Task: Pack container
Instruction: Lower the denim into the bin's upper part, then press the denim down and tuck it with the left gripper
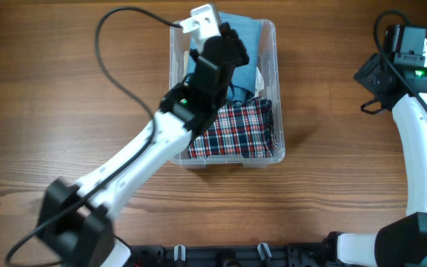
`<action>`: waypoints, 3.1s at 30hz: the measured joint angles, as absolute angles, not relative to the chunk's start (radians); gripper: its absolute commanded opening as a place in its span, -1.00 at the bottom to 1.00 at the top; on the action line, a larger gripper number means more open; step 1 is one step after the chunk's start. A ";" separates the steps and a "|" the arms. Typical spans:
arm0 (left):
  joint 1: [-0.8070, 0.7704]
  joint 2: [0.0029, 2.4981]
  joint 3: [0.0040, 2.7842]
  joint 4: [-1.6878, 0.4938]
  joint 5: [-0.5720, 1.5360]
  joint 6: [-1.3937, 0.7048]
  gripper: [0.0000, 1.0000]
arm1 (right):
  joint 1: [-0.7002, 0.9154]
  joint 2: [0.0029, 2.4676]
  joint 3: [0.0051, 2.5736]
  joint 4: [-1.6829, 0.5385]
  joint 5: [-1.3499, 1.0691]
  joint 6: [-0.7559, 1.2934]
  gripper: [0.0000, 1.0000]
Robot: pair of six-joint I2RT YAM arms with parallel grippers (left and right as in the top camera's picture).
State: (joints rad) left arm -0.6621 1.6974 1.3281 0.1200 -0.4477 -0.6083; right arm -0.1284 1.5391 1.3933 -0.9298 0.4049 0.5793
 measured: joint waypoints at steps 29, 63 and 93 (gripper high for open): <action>-0.613 2.028 1.391 0.037 -0.270 -0.464 -0.92 | -0.128 1.539 1.393 -0.929 0.405 0.579 0.99; -0.643 1.968 1.357 0.006 -0.319 -0.319 -0.92 | -0.128 1.539 1.393 -0.929 0.405 0.579 1.00; -0.404 1.971 1.345 0.155 -0.109 -0.184 -0.92 | -0.128 1.539 1.393 -0.929 0.405 0.579 0.99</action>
State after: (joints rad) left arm -0.4042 1.9713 1.3453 0.1547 -0.1093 -0.1837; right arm -0.1284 1.5391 1.3933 -0.9295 0.4049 0.5793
